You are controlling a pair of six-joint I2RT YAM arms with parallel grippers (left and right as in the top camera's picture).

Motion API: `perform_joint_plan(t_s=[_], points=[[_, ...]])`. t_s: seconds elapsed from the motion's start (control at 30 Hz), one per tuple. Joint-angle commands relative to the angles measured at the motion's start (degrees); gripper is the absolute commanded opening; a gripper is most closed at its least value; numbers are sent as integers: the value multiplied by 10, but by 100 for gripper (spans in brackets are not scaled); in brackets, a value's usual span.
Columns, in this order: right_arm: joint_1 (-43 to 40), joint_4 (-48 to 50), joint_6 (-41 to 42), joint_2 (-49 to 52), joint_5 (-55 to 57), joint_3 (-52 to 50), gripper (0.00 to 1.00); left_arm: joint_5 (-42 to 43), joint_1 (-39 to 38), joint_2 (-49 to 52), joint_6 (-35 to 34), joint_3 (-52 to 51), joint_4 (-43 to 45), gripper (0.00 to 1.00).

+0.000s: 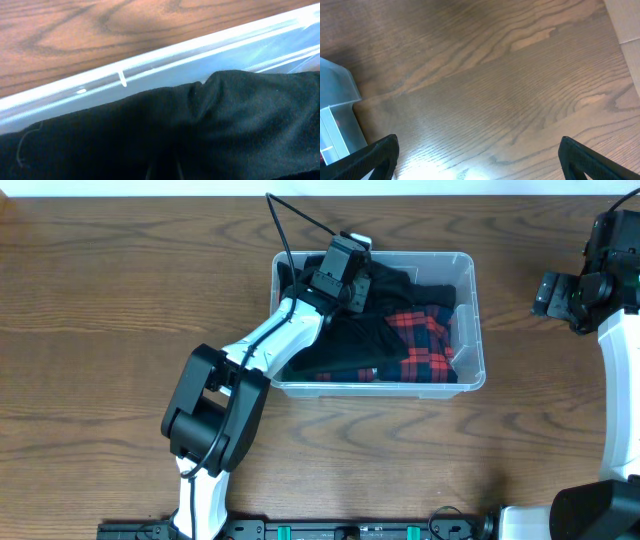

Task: Pack container
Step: 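Tuck the black shirt's edges into the bin with the left gripper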

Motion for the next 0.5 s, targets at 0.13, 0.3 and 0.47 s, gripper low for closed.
perform_joint_plan(t_s=[0.13,0.3,0.47], points=[[-4,0,0,-5,6,-2,99,-9,4,24,24,-21,-19,13],[-4,0,0,-5,6,-2,99,-9,4,-67,30,-21,-19,14],[-4,0,0,-5,6,-2,99,-9,4,-186,30,-21,-32,21]])
